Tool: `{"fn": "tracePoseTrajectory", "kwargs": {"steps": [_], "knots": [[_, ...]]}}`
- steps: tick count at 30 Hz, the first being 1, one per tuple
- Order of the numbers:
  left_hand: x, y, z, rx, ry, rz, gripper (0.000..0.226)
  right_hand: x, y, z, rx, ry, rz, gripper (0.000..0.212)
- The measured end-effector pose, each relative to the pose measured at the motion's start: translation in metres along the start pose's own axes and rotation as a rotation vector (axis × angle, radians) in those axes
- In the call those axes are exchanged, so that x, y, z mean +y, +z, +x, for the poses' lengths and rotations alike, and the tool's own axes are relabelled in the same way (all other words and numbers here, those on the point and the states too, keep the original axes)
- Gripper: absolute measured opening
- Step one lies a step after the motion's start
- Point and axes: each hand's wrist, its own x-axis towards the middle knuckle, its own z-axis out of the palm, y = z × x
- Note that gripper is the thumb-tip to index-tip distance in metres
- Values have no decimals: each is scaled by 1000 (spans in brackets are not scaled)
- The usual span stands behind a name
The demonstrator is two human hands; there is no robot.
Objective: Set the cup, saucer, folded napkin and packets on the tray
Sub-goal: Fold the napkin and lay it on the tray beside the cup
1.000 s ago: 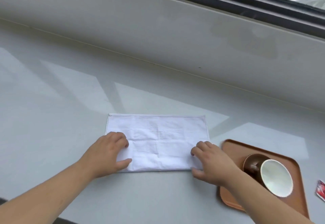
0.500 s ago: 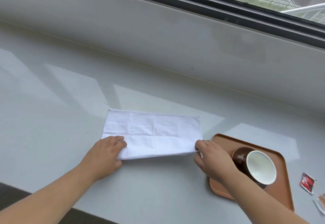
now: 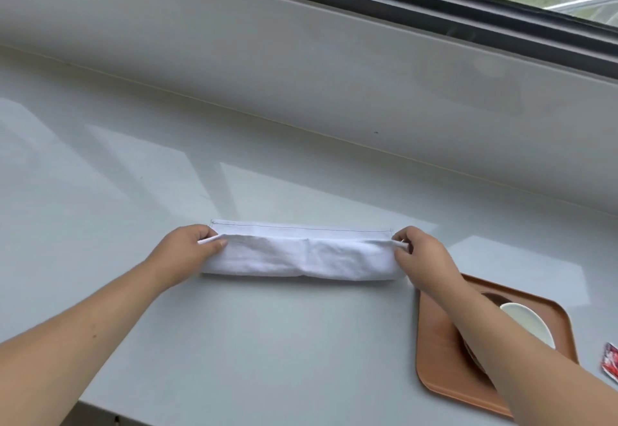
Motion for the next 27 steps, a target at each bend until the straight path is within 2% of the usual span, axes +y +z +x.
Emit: {"fn": "tracePoseTrajectory", "kwargs": {"steps": [4,10,13,19,22,27], "knots": [[2,0,21,13,-18,48,29,0,4,34,1,130,140,8],[8,0,41,66,-8,168,37,0,16,63,21,173,134,1],[7,0,48,93,-10,235,40,0,22,70,16,197,104,4],[1,2,58,132,-21,287,22,-4,31,67,52,242,-40,15],[-3,3,61,122,-34,301,33,-9,34,60,150,214,-126,19],[-4,2,64,127,12,328,27,-14,36,46,197,109,-197,24]]}}
